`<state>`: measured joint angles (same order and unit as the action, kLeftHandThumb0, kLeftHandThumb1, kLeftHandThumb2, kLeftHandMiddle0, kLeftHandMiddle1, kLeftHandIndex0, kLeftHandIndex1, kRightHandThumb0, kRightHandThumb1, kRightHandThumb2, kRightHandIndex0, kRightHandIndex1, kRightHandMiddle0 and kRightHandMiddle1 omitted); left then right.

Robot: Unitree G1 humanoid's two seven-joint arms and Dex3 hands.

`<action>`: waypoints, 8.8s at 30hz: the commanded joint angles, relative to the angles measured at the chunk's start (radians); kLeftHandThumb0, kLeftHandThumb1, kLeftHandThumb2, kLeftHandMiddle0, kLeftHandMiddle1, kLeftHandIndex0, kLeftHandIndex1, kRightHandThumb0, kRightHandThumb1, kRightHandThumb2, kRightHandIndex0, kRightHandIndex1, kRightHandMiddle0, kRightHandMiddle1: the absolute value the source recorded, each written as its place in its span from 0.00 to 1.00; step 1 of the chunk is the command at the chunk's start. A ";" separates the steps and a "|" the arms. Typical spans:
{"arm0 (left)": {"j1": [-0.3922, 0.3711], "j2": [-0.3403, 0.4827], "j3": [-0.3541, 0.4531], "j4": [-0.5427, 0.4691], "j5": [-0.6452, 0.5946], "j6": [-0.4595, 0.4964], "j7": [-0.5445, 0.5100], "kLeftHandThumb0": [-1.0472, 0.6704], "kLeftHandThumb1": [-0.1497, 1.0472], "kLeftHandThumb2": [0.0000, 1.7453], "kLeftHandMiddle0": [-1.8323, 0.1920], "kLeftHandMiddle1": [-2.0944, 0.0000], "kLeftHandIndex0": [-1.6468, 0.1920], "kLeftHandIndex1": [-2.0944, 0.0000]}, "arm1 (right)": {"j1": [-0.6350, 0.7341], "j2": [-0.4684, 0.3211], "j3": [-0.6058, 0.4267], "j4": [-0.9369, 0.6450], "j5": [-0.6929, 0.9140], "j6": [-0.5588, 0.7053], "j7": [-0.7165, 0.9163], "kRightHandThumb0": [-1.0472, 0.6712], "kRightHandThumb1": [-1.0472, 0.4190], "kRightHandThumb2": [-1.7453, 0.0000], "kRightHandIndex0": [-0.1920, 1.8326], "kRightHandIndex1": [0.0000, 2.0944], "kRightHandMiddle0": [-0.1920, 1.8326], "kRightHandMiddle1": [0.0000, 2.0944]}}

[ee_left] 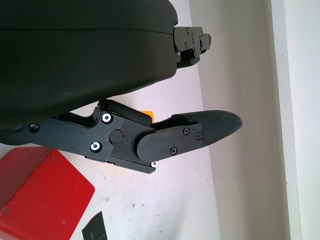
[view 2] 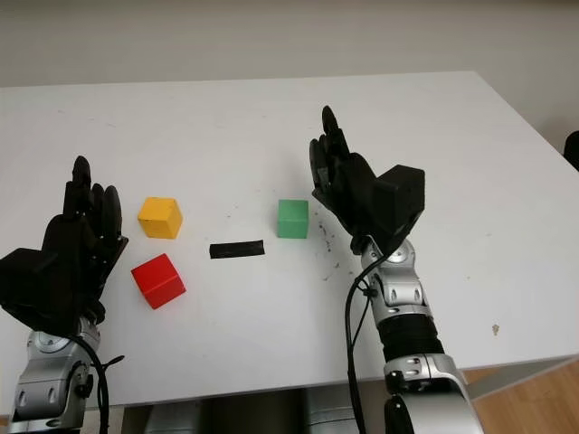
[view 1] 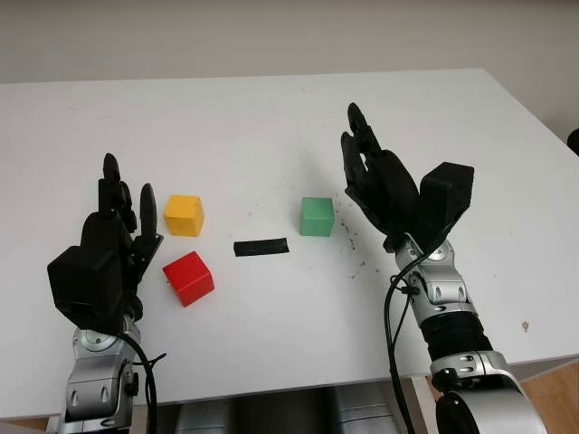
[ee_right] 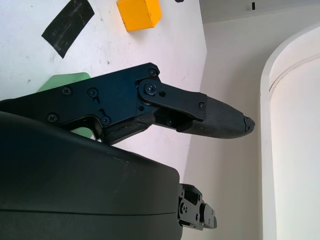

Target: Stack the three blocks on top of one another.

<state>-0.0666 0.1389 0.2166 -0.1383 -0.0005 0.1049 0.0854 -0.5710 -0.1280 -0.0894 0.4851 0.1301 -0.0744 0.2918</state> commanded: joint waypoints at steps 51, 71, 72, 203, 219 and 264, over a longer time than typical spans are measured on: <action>0.206 0.245 -0.260 -0.689 1.124 0.504 -0.592 0.13 1.00 0.06 0.88 0.97 0.70 0.95 | 0.009 -0.019 0.005 -0.018 -0.010 -0.039 -0.024 0.17 0.00 0.59 0.00 0.00 0.00 0.00; -0.040 0.347 -0.101 -0.713 1.199 0.336 -1.150 0.10 0.99 0.03 0.83 0.98 0.83 0.54 | 0.040 -0.010 0.015 -0.067 -0.005 -0.002 -0.049 0.18 0.00 0.59 0.00 0.00 0.00 0.00; -0.044 0.359 -0.092 -0.720 1.187 0.333 -1.176 0.10 0.99 0.03 0.83 0.97 0.83 0.54 | 0.042 -0.009 0.015 -0.070 -0.003 -0.001 -0.047 0.18 0.00 0.60 0.00 0.00 0.00 0.00; 0.098 0.005 -0.222 -0.514 1.664 0.085 -0.938 0.27 1.00 0.10 0.75 0.96 0.83 0.39 | 0.079 -0.012 0.006 -0.108 0.007 0.019 -0.032 0.18 0.00 0.61 0.00 0.00 0.00 0.00; 0.128 0.032 -0.257 -0.443 1.676 0.116 -0.727 0.41 0.95 0.03 0.67 0.94 0.72 0.43 | 0.085 -0.010 0.006 -0.124 0.006 0.037 -0.039 0.18 0.00 0.62 0.00 0.00 0.00 0.00; -0.011 0.070 -0.241 -0.327 0.877 0.023 -0.288 0.39 1.00 0.03 0.74 0.99 0.75 0.24 | 0.095 -0.003 0.005 -0.125 0.016 0.028 -0.037 0.18 0.00 0.63 0.00 0.00 0.00 0.00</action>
<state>-0.0497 0.1966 -0.0144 -0.4848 0.8815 0.1300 -0.2178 -0.4768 -0.1292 -0.0826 0.3752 0.1449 -0.0410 0.2543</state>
